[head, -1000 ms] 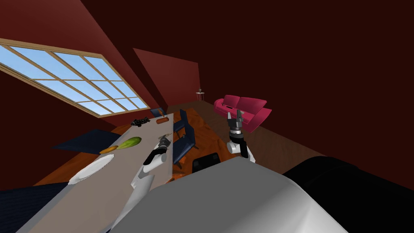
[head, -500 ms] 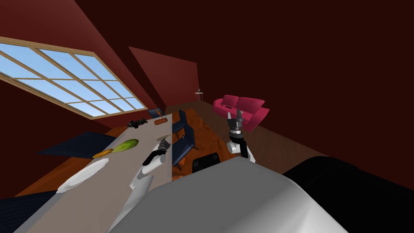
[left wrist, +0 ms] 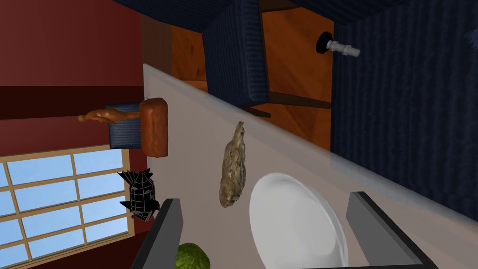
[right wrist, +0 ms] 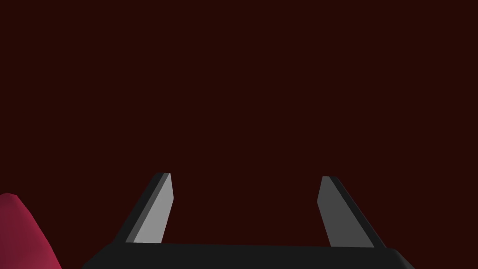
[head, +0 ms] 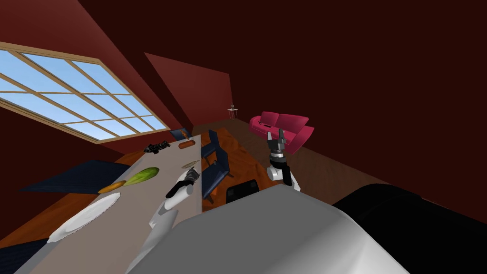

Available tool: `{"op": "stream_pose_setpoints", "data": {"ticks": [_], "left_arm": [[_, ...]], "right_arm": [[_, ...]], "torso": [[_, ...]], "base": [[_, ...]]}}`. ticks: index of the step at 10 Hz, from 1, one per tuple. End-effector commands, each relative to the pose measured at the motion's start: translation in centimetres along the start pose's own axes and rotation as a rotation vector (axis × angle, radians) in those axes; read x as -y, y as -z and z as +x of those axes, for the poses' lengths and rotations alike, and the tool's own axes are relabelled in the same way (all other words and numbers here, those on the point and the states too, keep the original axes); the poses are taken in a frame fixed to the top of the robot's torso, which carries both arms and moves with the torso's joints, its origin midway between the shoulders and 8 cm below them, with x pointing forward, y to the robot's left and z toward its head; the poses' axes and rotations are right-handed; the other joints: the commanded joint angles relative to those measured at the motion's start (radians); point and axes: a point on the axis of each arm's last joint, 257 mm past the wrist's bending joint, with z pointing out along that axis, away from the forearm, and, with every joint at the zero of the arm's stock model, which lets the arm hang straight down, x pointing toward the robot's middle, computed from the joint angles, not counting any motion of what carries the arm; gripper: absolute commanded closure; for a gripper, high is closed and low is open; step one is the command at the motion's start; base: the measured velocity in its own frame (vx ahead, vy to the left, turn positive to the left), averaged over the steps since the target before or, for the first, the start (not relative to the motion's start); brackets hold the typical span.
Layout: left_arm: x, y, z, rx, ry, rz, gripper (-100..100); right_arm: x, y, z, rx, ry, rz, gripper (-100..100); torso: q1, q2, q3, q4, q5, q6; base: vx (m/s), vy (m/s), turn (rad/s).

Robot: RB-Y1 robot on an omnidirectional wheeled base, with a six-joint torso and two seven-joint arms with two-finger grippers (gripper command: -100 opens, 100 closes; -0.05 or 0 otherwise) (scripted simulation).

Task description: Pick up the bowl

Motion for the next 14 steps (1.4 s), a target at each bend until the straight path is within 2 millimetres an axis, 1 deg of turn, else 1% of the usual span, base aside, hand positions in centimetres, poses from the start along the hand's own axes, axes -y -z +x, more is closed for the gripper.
{"op": "stream_pose_setpoints", "data": {"ticks": [1,2,3,6,7,8,9,11,12,13,14], "left_arm": [[-1.7,-0.2,-1.6,0.023,0.011,-0.047,-100],[-3.5,0.0,-3.1,0.049,0.022,-0.095,-100],[-3.7,0.0,-3.3,0.051,0.022,-0.099,-100],[-8.8,1.2,-7.4,0.12,0.051,-0.226,-100],[-8.8,1.2,-7.4,0.12,0.051,-0.226,-100],[-10.4,1.7,-8.6,0.141,0.061,-0.265,-100],[-13.4,3.0,-10.6,0.179,0.079,-0.336,-100],[-16.1,4.3,-12.1,0.21,0.095,-0.398,-100],[-18.5,5.4,-12.9,0.229,0.108,-0.449,-100],[-17.0,4.5,-12.4,0.218,0.101,-0.419,-100],[-17.3,4.6,-12.6,0.22,0.102,-0.425,0]], "right_arm": [[0.0,0.0,0.0,0.0,0.0,0.0,0],[0.0,0.0,0.0,0.0,0.0,0.0,0],[0.0,0.0,0.0,0.0,0.0,0.0,0],[0.0,0.0,0.0,0.0,0.0,0.0,0],[0.0,0.0,0.0,0.0,0.0,0.0,0],[0.0,0.0,0.0,0.0,0.0,0.0,0],[0.0,0.0,0.0,0.0,0.0,0.0,0],[0.0,0.0,0.0,0.0,0.0,0.0,0],[0.0,0.0,0.0,0.0,0.0,0.0,0],[0.0,0.0,0.0,0.0,0.0,0.0,0],[0.0,0.0,0.0,0.0,0.0,0.0,0]], "torso": [[0.0,0.0,0.0,0.0,0.0,0.0],[0.001,-0.001,0.0,0.0,0.0,0.0],[0.003,-0.002,-0.001,0.0,0.0,0.0],[0.004,-0.003,-0.002,-0.001,0.001,0.0],[0.005,-0.004,-0.002,-0.001,0.001,0.0],[0.004,-0.003,-0.002,-0.001,0.001,0.0],[0.003,-0.002,-0.001,0.0,0.001,0.0],[0.008,-0.004,-0.003,-0.001,0.002,0.0],[0.007,-0.005,-0.003,-0.001,0.002,0.0],[0.01,-0.004,-0.003,-0.001,0.002,0.0],[0.005,-0.002,-0.001,0.0,0.001,0.0]], "base": [[0.04,0.038,-0.049],[0.062,0.066,-0.104],[0.057,0.056,-0.05],[0.081,0.077,-0.075],[0.064,0.081,-0.026],[0.055,0.065,-0.047],[0.103,0.127,-0.106],[0.105,0.145,-0.059],[0.088,0.189,-0.034],[0.03,0.101,-0.018],[0.007,0.018,-0.001]]}}
